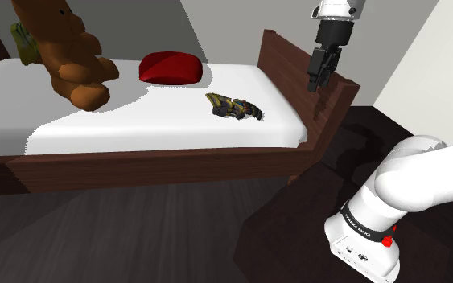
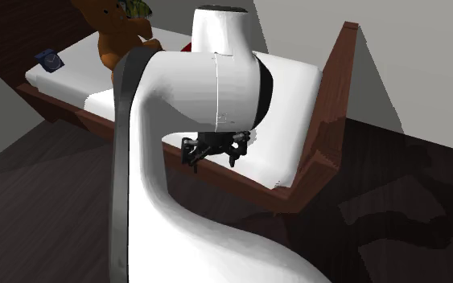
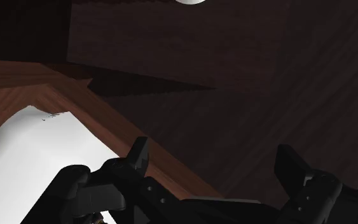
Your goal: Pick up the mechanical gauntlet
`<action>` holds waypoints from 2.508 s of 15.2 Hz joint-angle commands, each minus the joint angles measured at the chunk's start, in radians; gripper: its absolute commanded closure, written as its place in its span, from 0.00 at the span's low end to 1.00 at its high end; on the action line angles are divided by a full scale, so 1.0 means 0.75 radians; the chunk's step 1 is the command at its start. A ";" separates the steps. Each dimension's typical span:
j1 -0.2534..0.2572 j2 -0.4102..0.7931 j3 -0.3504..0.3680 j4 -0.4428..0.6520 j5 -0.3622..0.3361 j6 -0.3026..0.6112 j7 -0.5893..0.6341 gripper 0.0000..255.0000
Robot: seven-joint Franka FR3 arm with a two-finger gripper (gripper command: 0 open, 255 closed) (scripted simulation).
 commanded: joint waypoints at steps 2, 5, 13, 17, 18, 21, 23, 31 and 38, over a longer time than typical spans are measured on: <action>-0.005 0.051 0.013 0.015 0.003 0.031 0.027 0.00; -0.021 0.208 0.049 0.071 0.005 0.117 0.109 0.00; -0.064 0.644 0.112 0.299 -0.029 0.277 0.330 0.00; -0.079 0.864 0.122 0.454 -0.062 0.315 0.439 0.00; -0.082 0.920 0.123 0.497 -0.071 0.320 0.466 0.00; -0.089 1.086 0.119 0.636 -0.099 0.324 0.542 0.00; -0.091 1.198 0.111 0.739 -0.116 0.318 0.589 0.00; -0.100 1.669 0.058 1.253 -0.164 0.214 0.748 0.00; -0.128 2.206 0.002 2.004 -0.171 -0.051 0.841 0.00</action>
